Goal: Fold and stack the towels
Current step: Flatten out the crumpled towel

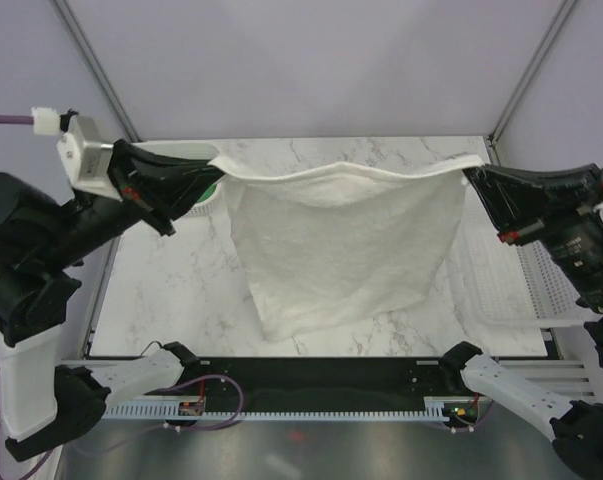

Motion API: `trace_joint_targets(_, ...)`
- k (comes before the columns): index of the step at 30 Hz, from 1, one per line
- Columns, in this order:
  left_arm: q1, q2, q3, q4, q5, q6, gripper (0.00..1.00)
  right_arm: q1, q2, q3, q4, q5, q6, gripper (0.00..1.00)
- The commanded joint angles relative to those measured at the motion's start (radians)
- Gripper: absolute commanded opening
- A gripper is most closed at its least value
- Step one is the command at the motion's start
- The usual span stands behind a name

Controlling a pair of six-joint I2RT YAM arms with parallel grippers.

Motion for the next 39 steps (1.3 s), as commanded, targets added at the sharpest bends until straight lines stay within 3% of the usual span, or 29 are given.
trace_joint_targets(1, 0.001, -0.152, -0.129, 0.292, 0.134, -0.145, 0.02, -0.005, -0.107, -0.033, 0.170, -0.105, 0.063, 0.00)
trace_joint_targets(3, 0.001, -0.203, -0.178, 0.491, 0.138, -0.213, 0.02, -0.003, -0.105, 0.015, 0.225, -0.082, 0.089, 0.00)
trace_joint_targets(6, 0.003, -0.171, -0.171, 0.607, 0.132, -0.293, 0.02, -0.003, -0.053, 0.117, 0.309, -0.065, 0.118, 0.00)
trace_joint_targets(11, 0.003, -0.070, 0.019, 0.603, 0.178, -0.373, 0.02, -0.003, 0.061, 0.282, 0.339, -0.083, 0.152, 0.00)
trace_joint_targets(19, 0.003, -0.002, 0.139, 0.568, 0.141, -0.329, 0.02, -0.005, 0.073, 0.267, 0.356, -0.025, 0.089, 0.00)
trace_joint_targets(27, 0.003, 0.053, 0.168, 0.560, 0.133, -0.272, 0.02, -0.005, 0.141, 0.363, 0.386, -0.010, 0.040, 0.00)
trace_joint_targets(39, 0.004, -0.004, 0.197, 0.669, 0.155, -0.418, 0.02, -0.020, 0.041, 0.282, 0.514, -0.056, 0.249, 0.00)
